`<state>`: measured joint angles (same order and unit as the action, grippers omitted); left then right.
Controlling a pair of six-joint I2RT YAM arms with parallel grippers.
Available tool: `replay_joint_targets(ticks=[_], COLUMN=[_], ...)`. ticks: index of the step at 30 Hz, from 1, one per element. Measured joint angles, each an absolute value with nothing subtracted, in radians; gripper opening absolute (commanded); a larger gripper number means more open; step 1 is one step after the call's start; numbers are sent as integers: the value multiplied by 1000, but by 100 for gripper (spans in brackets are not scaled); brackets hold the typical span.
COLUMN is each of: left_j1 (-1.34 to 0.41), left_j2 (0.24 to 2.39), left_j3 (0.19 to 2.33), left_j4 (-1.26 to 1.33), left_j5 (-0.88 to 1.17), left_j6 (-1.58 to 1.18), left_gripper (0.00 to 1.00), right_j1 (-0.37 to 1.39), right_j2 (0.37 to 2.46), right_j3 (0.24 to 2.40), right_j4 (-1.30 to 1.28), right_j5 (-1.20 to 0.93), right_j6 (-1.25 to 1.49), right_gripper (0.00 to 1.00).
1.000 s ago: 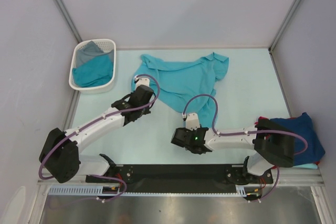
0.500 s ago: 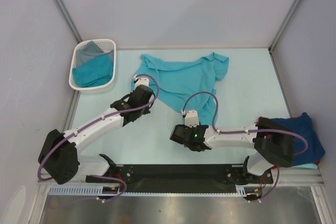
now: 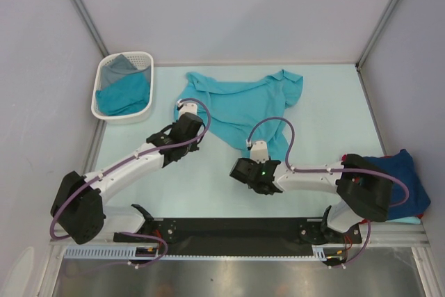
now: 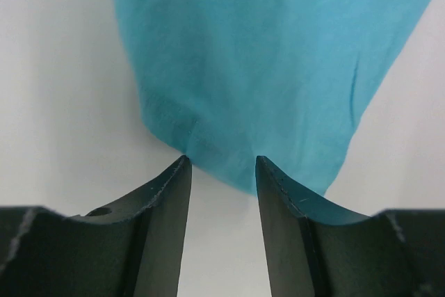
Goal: Fold and stack the t-shirts
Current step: Flatten out the tshirt
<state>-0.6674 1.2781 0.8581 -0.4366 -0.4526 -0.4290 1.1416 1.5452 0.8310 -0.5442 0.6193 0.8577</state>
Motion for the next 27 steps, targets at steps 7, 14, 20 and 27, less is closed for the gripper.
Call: replay_joint_targets(ticks=[7,14,20,27], left_j1=[-667,-667,-646,-527], left_j2=[1308,1351,1431,1589], left_j3=[858,863,894,1006], left_j4=[-436,-436,-418,-371], left_j5=[-453,-469,-464,-434], left_j6=[-429,-429,-429,-424], left_gripper=[28,27,26,25], right_j1=[1061,1058,1059,1061], right_j2=[1548,1549,1533,1412], right_j3=[797,788,779,736], right_j4=[-488,-451,-459,-520], right_j5=[588,566,567,569], right_j6=[808,782,782,793], right_gripper=[29,0,0,0])
